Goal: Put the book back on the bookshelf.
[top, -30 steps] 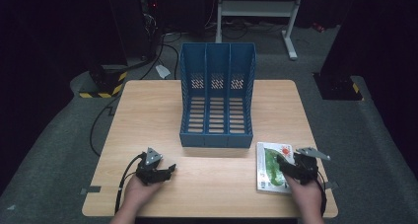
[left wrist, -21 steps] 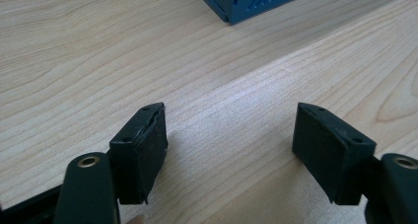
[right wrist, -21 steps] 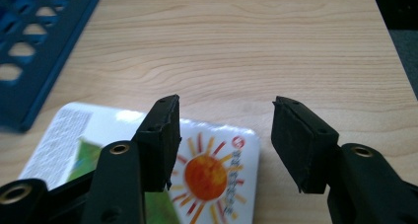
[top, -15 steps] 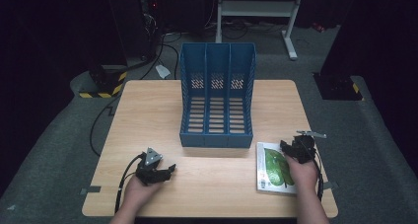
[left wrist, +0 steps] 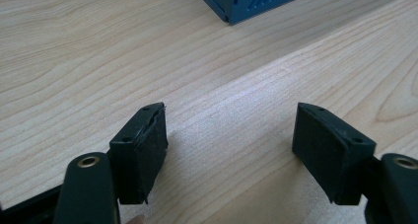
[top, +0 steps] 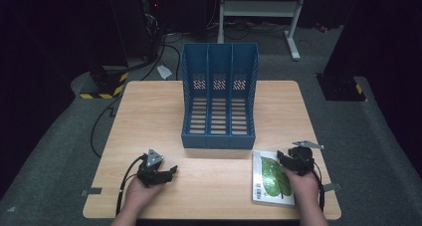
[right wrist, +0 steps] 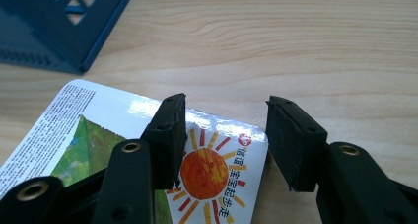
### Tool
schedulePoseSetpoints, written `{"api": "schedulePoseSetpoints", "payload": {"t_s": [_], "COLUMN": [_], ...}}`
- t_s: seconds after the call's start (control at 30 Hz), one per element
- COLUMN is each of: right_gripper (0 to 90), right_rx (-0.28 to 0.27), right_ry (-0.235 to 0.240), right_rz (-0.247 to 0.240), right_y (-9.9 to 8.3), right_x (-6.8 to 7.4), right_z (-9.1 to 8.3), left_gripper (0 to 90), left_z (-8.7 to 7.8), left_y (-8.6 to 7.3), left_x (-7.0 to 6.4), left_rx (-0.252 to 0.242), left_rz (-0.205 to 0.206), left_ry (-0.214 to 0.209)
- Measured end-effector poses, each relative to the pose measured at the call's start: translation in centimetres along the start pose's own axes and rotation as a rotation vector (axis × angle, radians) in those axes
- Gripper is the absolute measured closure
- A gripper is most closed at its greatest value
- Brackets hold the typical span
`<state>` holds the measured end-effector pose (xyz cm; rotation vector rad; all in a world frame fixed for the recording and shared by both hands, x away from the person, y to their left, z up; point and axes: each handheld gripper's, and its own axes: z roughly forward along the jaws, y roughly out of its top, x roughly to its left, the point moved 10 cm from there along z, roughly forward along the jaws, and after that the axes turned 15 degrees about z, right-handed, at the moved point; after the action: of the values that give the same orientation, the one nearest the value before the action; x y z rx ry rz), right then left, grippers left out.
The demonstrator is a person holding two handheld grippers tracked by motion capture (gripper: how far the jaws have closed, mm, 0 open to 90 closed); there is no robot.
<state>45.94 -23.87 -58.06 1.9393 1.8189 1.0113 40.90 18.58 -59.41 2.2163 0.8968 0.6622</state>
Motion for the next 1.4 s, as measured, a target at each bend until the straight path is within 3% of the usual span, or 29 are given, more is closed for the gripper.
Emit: {"api": "schedulePoseSetpoints", "payload": {"t_s": [0.23, 0.27, 0.37, 0.53, 0.67, 0.8, 0.97, 1.13, 1.4], "right_gripper": [50.1, 49.9, 50.0, 47.7, 46.1, 43.9, 43.6, 41.5, 40.9], "right_rx": [0.005, 0.014, 0.029, 0.032, 0.009, 0.009, 0.042, 0.081, 0.097], "right_ry": [0.025, 0.039, 0.059, 0.038, 0.055, 0.058, 0.059, 0.068, 0.078], "right_rz": [-0.037, -0.063, -0.104, -0.166, -0.145, -0.131, -0.102, -0.103, -0.151], "right_y": [-1.4, -1.8, -2.1, -2.0, -1.9, -2.8, -3.3, -3.4, -3.3], "right_x": [2.1, 3.3, 4.9, 6.8, 6.8, 6.0, 5.4, 6.6, 8.8], "right_z": [-0.4, -0.3, 0.1, 0.4, -0.6, -2.0, -1.6, -0.4, 0.5], "left_gripper": [29.2, 29.2, 29.2, 29.3, 29.3, 29.3, 29.3, 29.3, 29.4], "left_z": [0.0, 0.0, 0.0, 0.0, 0.0, 0.0, 0.0, 0.0, 0.0], "left_y": [0.0, 0.0, 0.0, 0.0, 0.0, 0.0, 0.1, 0.1, 0.0], "left_x": [0.0, 0.0, 0.0, 0.0, 0.0, 0.0, 0.0, -0.1, 0.0], "left_rx": [0.001, 0.001, 0.000, 0.000, 0.000, 0.000, 0.000, -0.001, 0.000], "left_rz": [-0.001, -0.001, -0.003, 0.000, 0.000, 0.000, 0.000, -0.003, 0.005], "left_ry": [0.000, 0.000, -0.001, -0.001, -0.001, -0.002, -0.003, -0.003, -0.001]}}
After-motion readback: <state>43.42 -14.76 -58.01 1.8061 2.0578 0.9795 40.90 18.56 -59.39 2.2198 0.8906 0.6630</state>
